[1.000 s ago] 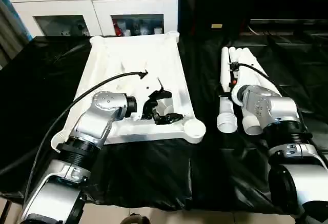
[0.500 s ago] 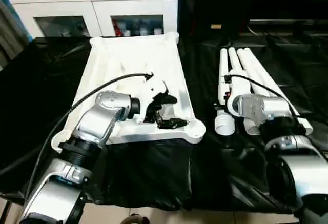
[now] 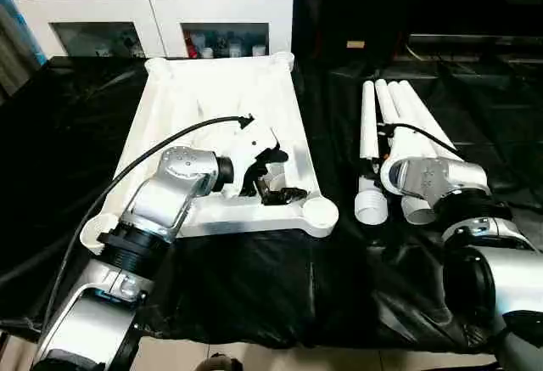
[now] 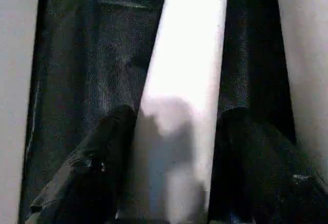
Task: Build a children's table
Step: Insert table leg to table base
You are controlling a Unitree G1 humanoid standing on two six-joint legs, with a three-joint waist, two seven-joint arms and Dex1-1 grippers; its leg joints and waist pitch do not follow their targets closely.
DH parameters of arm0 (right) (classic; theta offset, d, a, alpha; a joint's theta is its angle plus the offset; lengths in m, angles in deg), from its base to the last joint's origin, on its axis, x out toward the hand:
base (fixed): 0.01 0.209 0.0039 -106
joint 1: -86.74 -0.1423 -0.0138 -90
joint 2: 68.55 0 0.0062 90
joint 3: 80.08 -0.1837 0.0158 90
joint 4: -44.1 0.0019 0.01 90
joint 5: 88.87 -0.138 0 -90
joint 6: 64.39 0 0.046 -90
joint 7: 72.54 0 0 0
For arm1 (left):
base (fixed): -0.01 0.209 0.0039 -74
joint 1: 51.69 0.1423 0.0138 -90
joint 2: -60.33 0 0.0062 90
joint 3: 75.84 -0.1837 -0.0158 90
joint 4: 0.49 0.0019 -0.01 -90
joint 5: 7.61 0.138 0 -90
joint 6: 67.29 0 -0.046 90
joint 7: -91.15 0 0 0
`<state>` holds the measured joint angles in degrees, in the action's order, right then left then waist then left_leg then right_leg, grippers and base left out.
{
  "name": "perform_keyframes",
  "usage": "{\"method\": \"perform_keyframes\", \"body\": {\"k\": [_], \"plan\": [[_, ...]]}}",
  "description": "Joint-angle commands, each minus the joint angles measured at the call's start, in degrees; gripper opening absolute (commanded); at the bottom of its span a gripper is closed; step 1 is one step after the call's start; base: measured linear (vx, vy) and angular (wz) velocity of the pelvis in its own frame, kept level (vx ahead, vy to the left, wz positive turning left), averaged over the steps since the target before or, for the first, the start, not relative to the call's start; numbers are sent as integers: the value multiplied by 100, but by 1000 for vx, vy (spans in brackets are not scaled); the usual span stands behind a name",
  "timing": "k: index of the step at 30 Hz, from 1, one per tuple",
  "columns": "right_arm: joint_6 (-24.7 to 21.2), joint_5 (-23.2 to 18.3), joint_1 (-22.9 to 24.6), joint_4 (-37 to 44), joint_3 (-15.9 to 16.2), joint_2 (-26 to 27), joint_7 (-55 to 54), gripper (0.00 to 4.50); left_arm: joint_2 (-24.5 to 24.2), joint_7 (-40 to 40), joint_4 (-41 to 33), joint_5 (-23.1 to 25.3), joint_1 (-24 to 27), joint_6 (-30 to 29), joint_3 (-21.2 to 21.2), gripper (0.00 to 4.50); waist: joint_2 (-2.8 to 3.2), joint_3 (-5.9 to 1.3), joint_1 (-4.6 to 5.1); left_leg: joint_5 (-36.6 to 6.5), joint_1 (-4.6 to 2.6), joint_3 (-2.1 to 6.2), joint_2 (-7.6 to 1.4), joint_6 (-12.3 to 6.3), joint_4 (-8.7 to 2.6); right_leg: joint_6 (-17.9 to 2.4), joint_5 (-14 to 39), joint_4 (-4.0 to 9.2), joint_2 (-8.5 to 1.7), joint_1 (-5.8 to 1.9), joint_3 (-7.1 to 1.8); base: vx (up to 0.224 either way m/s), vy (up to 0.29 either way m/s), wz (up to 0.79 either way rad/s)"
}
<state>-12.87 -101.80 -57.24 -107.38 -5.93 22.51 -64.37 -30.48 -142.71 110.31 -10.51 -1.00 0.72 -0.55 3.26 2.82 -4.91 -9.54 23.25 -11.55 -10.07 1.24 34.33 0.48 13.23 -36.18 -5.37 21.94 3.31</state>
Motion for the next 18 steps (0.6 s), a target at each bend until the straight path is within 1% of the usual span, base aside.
{"method": "perform_keyframes", "body": {"k": [1,2,3,4,5,6,7,8,9,10,11,12,13,14,15,16,17,18], "plan": [[-137,-98,78,-267,-95,75,-45,274,34,227,93,83,-166,-46,94,450,-15,-418,20,-796,-205,121,-282,50,-354,-1568,-158,357,-306,-215,-197,0,0,0],[-137,-98,78,-267,-95,75,-45,274,34,227,93,83,-166,-46,94,450,-19,-425,18,-780,-200,127,-279,61,-353,-1580,-238,346,-306,-228,-192,0,0,0],[-76,-155,78,-248,-172,79,-24,274,112,391,207,50,-237,-140,185,450,-23,-426,19,-770,-193,127,-278,56,-353,-1584,-251,343,-307,-231,-190,0,0,0],[-73,-157,78,-247,-176,79,-23,255,115,399,212,49,-241,-144,190,450,-23,-432,26,-749,-199,117,-272,43,-342,-1601,-310,341,-304,-226,-193,0,0,0],[-73,-234,75,-240,-263,76,3,244,203,632,385,24,-342,-205,304,450,-25,-434,20,-723,-199,122,-274,33,-339,-1615,-354,336,-308,-232,-193,0,0,0],[-15,-335,102,-146,-346,79,117,238,330,954,623,-70,-499,-348,525,450,-34,-437,20,-676,-193,117,-263,-2,-330,-1629,-439,335,-301,-238,-193,0,0,0],[3,-360,108,-123,-364,79,150,224,363,1031,682,-101,-542,-388,586,450,-49,-435,29,-646,-181,111,-249,-57,-321,-1647,-531,329,-295,-250,-196,0,0,0],[54,-427,122,-63,-412,76,244,210,454,1238,842,-190,-658,-497,756,450,-33,-444,23,-615,-179,115,-247,-104,-311,-1662,-616,330,-303,-259,-191,0,0,0],[207,-499,166,81,-448,75,409,210,558,1395,979,-344,-786,-589,961,450,-36,-452,4,-579,-175,122,-252,-165,-304,-1687,-707,326,-316,-265,-187,0,0,0],[332,-559,205,223,-480,72,564,201,648,1484,1053,-504,-884,-680,1141,450,-71,-457,1,-516,-166,118,-252,-218,-296,-1715,-800,314,-314,-279,-182,0,0,0],[316,-619,229,343,-500,58,687,196,732,1557,1089,-663,-962,-755,1302,450,-64,-468,-25,-456,-170,121,-253,-274,-285,-1743,-873,307,-326,-276,-182,0,0,0],[344,-728,300,586,-532,68,891,191,829,1638,1112,-847,-1046,-834,1480,450,-102,-472,-47,-298,-154,121,-257,-396,-274,-1796,-993,286,-322,-277,-171,0,0,0],[216,-961,484,1194,-519,96,1342,188,1003,1764,1130,-1215,-1190,-1030,1811,450,-125,-482,-63,-194,-147,104,-249,-528,-248,-1828,-1139,270,-310,-282,-168,0,0,0],[216,-961,484,1194,-519,96,1342,184,1003,1764,1130,-1215,-1190,-1030,1811,450,-121,-478,-88,-157,-142,101,-250,-599,-241,-1828,-1216,265,-320,-286,-171,0,0,0],[50,-1153,633,1651,-499,115,1656,183,1113,1845,1137,-1411,-1276,-1172,1998,450,-119,-509,-115,60,-131,122,-269,-795,-214,-1853,-1379,239,-316,-262,-152,0,0,0],[-22,-1244,701,1852,-488,122,1787,182,1154,1872,1132,-1483,-1304,-1229,2061,450,-119,-516,-135,145,-135,114,-265,-855,-194,-1840,-1493,225,-303,-263,-154,0,0,0],[-156,-1569,946,2514,-455,145,2236,182,1262,1929,1137,-1622,-1381,-1379,2190,450,-106,-533,-151,251,-119,132,-273,-915,-177,-1848,-1606,193,-317,-261,-149,0,0,0],[-410,-2067,1261,3339,-451,160,2757,181,1385,1981,1157,-1771,-1466,-1557,2320,450,-125,-528,-188,373,-107,126,-274,-1061,-155,-1789,-1815,186,-304,-258,-149,0,0,0]]}}
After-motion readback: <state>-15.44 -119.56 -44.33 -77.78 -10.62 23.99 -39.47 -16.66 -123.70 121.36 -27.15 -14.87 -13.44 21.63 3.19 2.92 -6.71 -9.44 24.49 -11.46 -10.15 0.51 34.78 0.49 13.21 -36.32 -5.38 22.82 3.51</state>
